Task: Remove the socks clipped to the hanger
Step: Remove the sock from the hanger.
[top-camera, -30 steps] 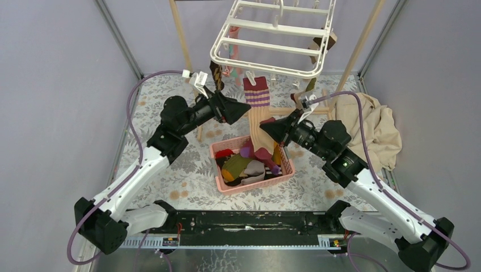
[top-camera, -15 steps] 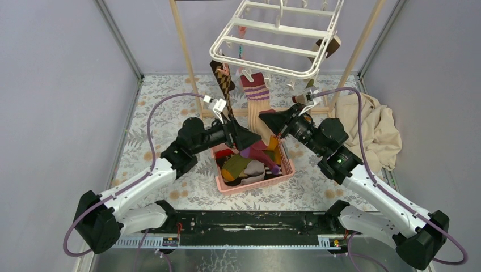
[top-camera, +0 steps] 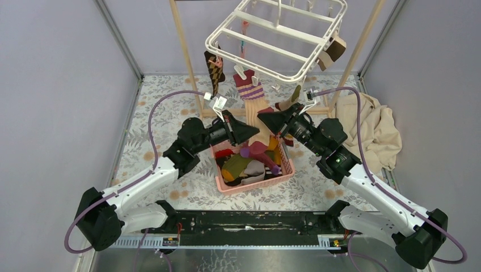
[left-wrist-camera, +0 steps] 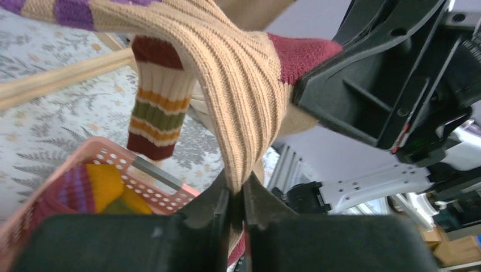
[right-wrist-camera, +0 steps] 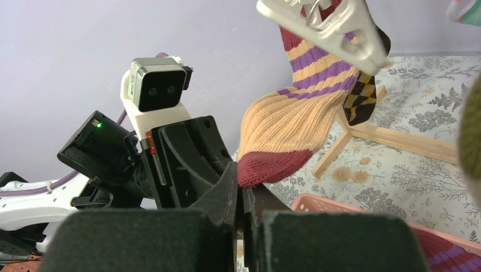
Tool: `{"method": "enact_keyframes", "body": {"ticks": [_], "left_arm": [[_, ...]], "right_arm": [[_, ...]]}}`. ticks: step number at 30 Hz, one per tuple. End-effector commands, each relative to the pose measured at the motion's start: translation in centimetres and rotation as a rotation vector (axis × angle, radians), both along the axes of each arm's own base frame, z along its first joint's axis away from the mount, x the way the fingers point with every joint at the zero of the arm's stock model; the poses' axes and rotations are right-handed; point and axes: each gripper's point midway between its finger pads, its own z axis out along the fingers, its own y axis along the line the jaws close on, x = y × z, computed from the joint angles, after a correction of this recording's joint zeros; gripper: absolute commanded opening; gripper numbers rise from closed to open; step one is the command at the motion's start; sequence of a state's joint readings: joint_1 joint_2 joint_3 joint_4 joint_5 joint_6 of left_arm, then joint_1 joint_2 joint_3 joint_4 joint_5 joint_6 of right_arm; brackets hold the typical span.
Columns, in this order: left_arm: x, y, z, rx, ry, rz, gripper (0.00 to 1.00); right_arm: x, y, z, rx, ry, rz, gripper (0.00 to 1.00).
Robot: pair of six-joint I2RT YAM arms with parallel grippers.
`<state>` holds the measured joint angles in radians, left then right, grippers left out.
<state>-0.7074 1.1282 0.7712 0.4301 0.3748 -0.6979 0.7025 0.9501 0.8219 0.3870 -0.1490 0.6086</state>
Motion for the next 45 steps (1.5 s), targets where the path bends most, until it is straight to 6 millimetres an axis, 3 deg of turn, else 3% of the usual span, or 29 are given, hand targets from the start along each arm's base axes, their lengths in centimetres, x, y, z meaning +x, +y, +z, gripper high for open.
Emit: {"method": "enact_keyframes", "body": {"ticks": [1, 2, 4, 13, 20, 26, 33, 38, 45], "left_arm": [[-0.4, 0.3, 3.5, -0.036, -0.083, 0.006, 0.06], [-0.3, 0.5, 3.5, -0.023, -0.069, 0.017, 0.01], [-0.2, 0.8, 3.6, 0.009, -0.042, 0.029, 0.01], [0.7, 4.3, 2.1, 0.142, 0.089, 0.131, 0.03], [0.9, 7.9, 2.1, 0.220, 0.095, 0.249, 0.03], [0.7, 10.7, 3.0, 0.281, 0.082, 0.350, 0.04], [0.7, 12.1, 5.3, 0.304, 0.050, 0.399, 0.05], [0.7, 11.8, 6.1, 0.311, 0.043, 0.383, 0.05], [0.7, 10.8, 6.6, 0.315, 0.038, 0.330, 0.04]], "right_arm": [[-0.8, 0.0, 2.2, 0.052, -0.053, 0.026, 0.00], [-0.8, 0.0, 2.1, 0.044, -0.051, 0.026, 0.00], [-0.8, -0.1, 1.8, 0.023, -0.048, 0.022, 0.02], [-1.3, -1.1, 2.7, -0.069, -0.075, -0.003, 0.36], [-1.9, -1.4, 5.6, -0.102, -0.126, 0.011, 0.41], [-2.4, -0.1, 8.0, -0.101, -0.156, 0.087, 0.44], [-2.6, 1.5, 11.0, -0.073, -0.194, 0.161, 0.42], [-0.9, 3.1, 13.2, -0.097, -0.186, 0.150, 0.40], [4.1, 4.7, 11.1, -0.275, -0.060, 0.046, 0.38]]}}
